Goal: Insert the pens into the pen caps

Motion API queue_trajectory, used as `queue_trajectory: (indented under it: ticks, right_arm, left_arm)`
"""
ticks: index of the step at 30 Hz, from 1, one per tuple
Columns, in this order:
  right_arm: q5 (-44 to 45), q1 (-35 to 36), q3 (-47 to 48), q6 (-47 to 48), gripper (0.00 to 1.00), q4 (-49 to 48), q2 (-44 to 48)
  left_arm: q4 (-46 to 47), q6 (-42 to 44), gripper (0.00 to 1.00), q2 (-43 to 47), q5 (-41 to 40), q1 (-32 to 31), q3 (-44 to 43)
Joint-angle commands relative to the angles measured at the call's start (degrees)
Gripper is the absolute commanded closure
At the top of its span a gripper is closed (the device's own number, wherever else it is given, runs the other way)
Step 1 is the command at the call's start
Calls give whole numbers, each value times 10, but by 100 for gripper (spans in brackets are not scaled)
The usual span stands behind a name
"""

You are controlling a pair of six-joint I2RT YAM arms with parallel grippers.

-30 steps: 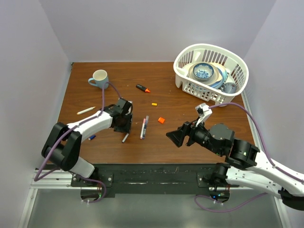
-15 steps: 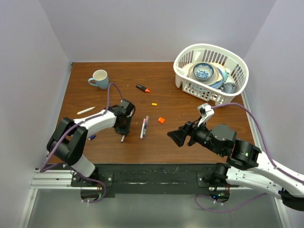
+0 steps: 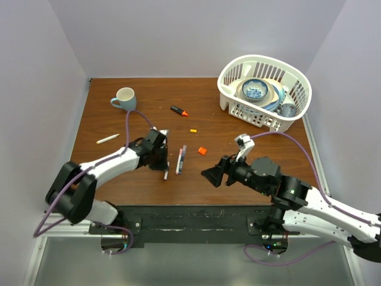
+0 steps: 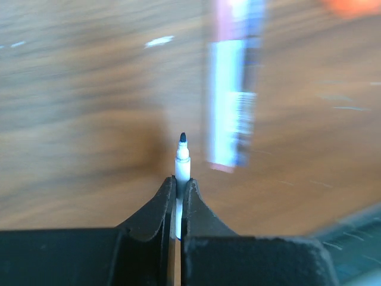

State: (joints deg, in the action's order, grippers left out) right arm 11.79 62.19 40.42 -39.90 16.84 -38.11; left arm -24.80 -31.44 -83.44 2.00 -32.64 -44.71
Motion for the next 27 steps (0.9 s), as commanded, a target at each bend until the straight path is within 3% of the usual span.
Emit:
queue_trajectory:
  ticks: [1,9,11,13,24,27]
  right_arm:
    - [-70,1,-24,-6,21,-129,-48]
    - [-91,0,3,11,31,-223,-136]
    - [-90,1,0,5,42,-253,-143]
    - [-94,1,0,0,47,-273,-145]
    - [-89,1,39,1,52,-255,-185]
    - [-85,1,37,5,60,-274,-187]
  left_arm:
    - [133,-78,100,128,111,-16,15]
    - [374,-211,100,301,217,-23,102]
    - [410,-239,100,327,230,-25,118]
    - [428,-251,100,341,237,-25,128]
    - [489,-292,100,391,270,-26,166]
    - [501,-295,100,396,276,-28,177]
